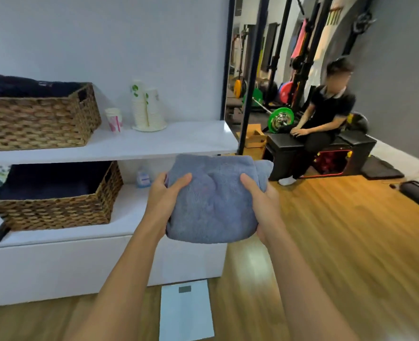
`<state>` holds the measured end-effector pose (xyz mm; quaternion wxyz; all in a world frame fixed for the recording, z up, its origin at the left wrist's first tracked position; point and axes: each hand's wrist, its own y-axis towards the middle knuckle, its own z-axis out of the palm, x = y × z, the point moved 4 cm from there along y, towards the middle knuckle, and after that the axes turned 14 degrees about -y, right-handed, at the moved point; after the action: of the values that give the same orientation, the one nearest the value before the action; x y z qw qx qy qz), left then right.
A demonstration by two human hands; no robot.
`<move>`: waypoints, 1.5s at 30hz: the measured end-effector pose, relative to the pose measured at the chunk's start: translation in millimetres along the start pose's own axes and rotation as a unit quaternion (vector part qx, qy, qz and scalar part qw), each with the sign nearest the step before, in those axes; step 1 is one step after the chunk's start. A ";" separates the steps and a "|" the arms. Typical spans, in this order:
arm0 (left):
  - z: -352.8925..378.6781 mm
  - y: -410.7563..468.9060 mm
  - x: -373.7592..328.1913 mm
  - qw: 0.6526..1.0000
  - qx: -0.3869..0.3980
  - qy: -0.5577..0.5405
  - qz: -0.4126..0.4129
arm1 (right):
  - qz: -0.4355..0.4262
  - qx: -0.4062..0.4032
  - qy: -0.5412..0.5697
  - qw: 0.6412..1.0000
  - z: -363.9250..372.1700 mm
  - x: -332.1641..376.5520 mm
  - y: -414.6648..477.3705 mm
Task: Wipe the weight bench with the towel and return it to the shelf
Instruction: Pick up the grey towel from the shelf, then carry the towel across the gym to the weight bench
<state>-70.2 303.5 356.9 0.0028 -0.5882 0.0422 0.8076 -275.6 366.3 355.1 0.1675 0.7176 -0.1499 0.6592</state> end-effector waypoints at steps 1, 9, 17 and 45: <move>20.6 -13.5 0.8 1.000 0.011 -0.011 -0.007 | -0.002 -0.012 -0.002 1.000 -24.4 5.2 -8.2; 177.6 -40.6 30.8 0.995 0.091 -0.032 -0.002 | 0.005 -0.120 -0.024 0.992 -189.5 18.8 -4.8; 300.5 86.9 77.3 0.992 0.105 -0.063 0.016 | -0.011 -0.152 -0.048 0.987 -261.7 17.4 158.0; 553.7 937.2 213.7 0.992 -0.072 -0.081 0.068 | -0.021 0.035 -0.019 0.999 -175.4 -18.6 1133.5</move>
<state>-712.7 -600.4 383.3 -0.0909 -0.5151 0.0236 0.8520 -928.4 -576.0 398.3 0.1534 0.7383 -0.1151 0.6466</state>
